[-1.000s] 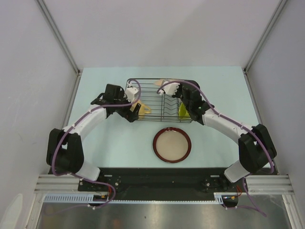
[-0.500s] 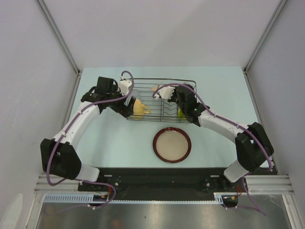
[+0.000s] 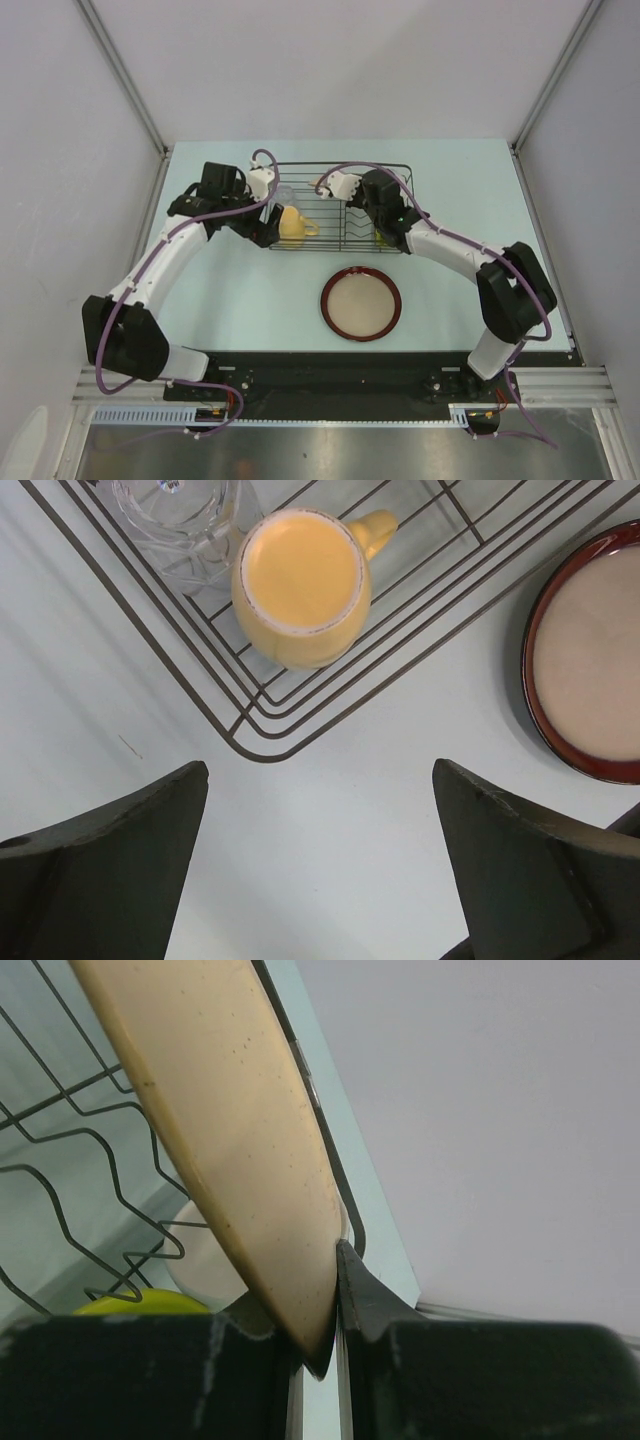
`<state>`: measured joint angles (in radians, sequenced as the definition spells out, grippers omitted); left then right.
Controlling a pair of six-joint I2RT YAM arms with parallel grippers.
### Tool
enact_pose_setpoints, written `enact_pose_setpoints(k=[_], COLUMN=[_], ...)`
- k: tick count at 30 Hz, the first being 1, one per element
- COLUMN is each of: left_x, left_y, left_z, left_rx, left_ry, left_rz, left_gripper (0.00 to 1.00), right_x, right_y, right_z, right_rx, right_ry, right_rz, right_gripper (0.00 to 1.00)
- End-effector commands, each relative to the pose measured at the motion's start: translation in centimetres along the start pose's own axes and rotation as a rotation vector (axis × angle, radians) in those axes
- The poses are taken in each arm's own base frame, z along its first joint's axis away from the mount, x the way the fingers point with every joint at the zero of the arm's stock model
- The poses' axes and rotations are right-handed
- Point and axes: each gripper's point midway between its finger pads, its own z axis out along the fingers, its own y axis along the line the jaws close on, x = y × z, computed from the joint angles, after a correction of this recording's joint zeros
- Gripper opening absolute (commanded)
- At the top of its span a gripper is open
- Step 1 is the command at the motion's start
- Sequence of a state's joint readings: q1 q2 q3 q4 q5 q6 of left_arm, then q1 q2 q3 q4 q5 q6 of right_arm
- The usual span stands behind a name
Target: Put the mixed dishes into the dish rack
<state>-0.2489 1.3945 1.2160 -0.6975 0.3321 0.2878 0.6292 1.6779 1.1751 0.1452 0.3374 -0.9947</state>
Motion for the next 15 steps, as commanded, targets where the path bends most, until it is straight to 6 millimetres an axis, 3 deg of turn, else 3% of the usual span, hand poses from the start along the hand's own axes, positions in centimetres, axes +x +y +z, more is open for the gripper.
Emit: enact_pose_setpoints(k=[1, 7, 15], left_x=[-0.6, -0.4, 0.5], left_y=[0.2, 0.5, 0.4], left_z=[-0.7, -0.6, 0.3], left_rx=[-0.017, -0.021, -0.011], left_ry=[-0.044, -0.041, -0.027], left_rz=[-0.013, -0.016, -0.020], left_gripper=[1.00, 1.00, 1.00], right_x=[-0.2, -3.1, -4.7], right_y=[-6.1, -8.9, -10.3], right_z=[0.7, -0.4, -1.4], right_rx=[0.174, 0.263, 0.281], right_ry=[0.002, -0.062, -0.094], right_rz=[0.075, 0.012, -0.020], right_gripper=[0.00, 0.00, 0.00])
